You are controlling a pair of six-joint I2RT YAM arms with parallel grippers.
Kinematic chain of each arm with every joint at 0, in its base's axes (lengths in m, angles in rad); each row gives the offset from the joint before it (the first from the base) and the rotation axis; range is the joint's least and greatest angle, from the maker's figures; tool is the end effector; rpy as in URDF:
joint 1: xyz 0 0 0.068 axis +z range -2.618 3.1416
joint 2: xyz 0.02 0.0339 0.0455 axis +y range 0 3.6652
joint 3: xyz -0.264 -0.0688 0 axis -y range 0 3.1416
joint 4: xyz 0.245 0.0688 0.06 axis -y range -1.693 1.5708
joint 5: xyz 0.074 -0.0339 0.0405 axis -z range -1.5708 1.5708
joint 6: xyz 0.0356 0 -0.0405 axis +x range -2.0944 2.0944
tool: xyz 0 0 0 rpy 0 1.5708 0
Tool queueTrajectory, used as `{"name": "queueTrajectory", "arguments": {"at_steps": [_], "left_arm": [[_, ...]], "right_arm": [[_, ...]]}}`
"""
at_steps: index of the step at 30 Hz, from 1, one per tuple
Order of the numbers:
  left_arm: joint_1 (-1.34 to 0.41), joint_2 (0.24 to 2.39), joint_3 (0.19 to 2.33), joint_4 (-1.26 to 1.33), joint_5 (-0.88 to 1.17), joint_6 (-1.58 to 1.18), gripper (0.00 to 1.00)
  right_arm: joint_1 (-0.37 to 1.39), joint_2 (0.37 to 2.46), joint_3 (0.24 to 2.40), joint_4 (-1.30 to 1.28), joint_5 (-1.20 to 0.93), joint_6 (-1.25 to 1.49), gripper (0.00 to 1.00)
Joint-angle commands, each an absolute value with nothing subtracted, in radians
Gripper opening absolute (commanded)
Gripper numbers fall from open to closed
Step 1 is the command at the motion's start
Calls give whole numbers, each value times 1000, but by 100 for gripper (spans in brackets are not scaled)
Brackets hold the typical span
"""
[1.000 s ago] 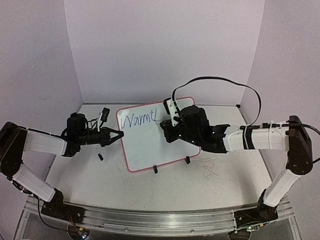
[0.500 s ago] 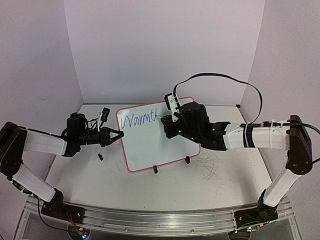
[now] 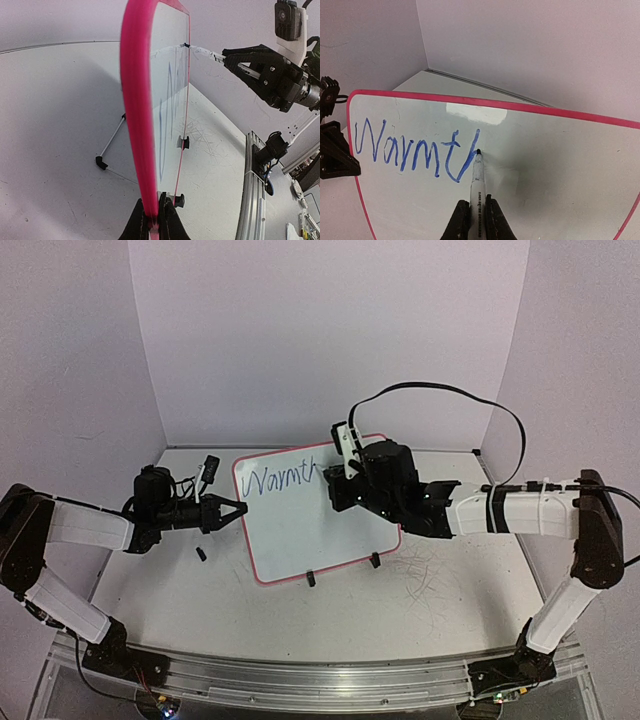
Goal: Write a sentence on the whiteboard
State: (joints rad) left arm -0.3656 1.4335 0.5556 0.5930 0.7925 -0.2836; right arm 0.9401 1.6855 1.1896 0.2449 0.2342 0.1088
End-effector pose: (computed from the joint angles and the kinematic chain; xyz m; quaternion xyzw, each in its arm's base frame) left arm 0.2539 -0.1243 0.1970 0.2615 0.7282 -0.4692 0.4257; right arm 0.2422 0.3178 0.2850 -0.2513 0.7468 0.2250 0.5732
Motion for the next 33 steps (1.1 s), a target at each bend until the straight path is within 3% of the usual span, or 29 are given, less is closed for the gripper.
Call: {"name": "queueTrajectory", "arguments": {"at_steps": [1, 33], "left_arm": [[-362, 1420, 584, 595, 762, -215, 0], [-363, 1422, 589, 595, 765, -216, 0]], "right_arm": [[926, 1676, 1212, 252, 301, 124, 0], [928, 1639, 1130, 211, 219, 177, 0]]}}
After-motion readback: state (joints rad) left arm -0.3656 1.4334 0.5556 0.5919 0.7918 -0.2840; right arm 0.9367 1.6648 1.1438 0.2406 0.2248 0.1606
